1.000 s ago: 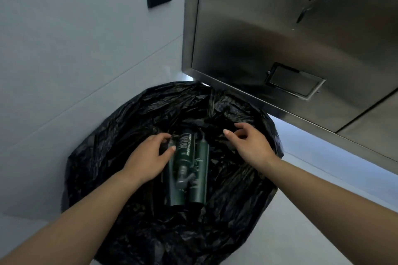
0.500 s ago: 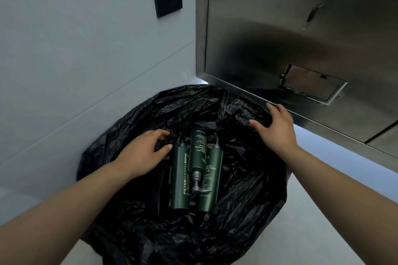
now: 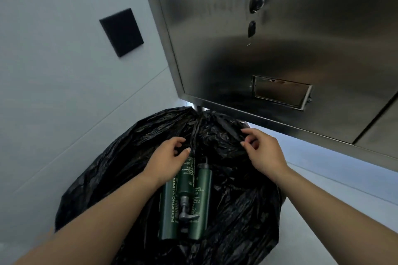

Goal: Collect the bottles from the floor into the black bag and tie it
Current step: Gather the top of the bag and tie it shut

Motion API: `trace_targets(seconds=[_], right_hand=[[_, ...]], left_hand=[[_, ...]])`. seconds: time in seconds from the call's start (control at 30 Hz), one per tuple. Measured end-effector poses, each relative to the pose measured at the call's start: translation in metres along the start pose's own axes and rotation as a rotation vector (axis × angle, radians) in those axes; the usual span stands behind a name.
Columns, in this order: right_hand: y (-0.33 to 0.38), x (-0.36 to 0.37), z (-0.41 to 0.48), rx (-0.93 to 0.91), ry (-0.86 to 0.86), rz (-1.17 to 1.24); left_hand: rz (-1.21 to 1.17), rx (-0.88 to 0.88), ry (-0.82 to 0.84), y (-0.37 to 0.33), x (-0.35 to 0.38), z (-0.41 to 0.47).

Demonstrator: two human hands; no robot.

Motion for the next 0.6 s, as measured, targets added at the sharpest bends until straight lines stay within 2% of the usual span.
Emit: trace_targets(seconds=[0.17, 0.37, 0.47, 0.6], right_hand=[[-0.017, -0.02, -0.028, 0.004, 0.001, 0.099], [-0.014, -0.04, -0.037, 0.011, -0.079, 0.132], [-0.006, -0.041, -0.036, 0.02, -0.092, 0.129], [0.027, -0.038, -0.027, -0.057, -0.078, 0.061]], left_hand=[[-0.11, -0.085, -0.08, 0.007, 0.025, 0.012], [-0.384, -0.125, -0.02, 0.007, 0.048, 0.016], [-0.437, -0.057, -0.064, 0.001, 0.032, 0.01], [-0.275, 0.11, -0.183, -0.007, -0.027, -0.004]])
Point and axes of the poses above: each hand's wrist, its own z-axis towards the middle knuckle, its own x-axis out of the palm, y = z × x, the point moved 9 cm from there along z, towards the middle knuckle, and after that the axes turned 5 degrees about -x, right-handed, at the moved point
